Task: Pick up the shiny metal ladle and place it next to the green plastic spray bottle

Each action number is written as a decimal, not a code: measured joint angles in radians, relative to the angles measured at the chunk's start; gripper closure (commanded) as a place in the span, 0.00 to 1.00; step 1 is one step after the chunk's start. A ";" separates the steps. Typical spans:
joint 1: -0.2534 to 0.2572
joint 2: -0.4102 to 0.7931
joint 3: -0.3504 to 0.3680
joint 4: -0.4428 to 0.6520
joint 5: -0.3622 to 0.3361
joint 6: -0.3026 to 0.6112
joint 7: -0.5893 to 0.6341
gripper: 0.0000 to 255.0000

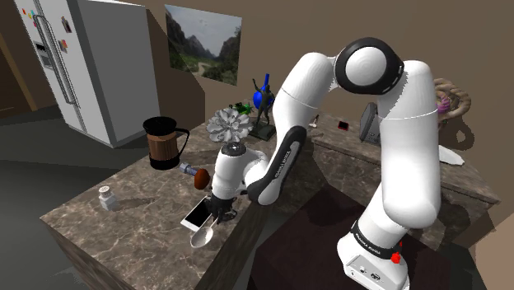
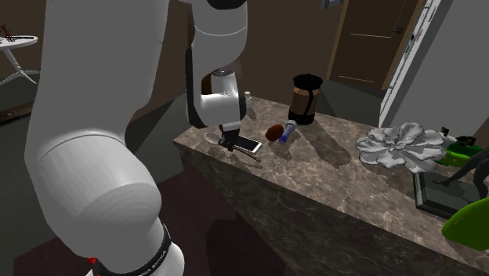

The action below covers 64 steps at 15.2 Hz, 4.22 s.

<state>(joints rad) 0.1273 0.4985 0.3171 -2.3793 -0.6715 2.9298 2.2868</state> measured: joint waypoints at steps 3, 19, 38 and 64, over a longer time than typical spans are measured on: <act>-0.044 -0.040 0.050 -0.015 0.040 -0.031 -0.037 1.00; -0.254 -0.269 0.319 -0.077 0.337 -0.188 -0.262 1.00; -0.334 -0.557 0.438 -0.048 0.738 -0.427 -0.552 1.00; -0.358 -0.751 0.272 0.069 0.875 -0.723 -0.812 1.00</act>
<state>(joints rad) -0.2311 -0.2521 0.5889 -2.3107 0.2035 2.2068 1.4751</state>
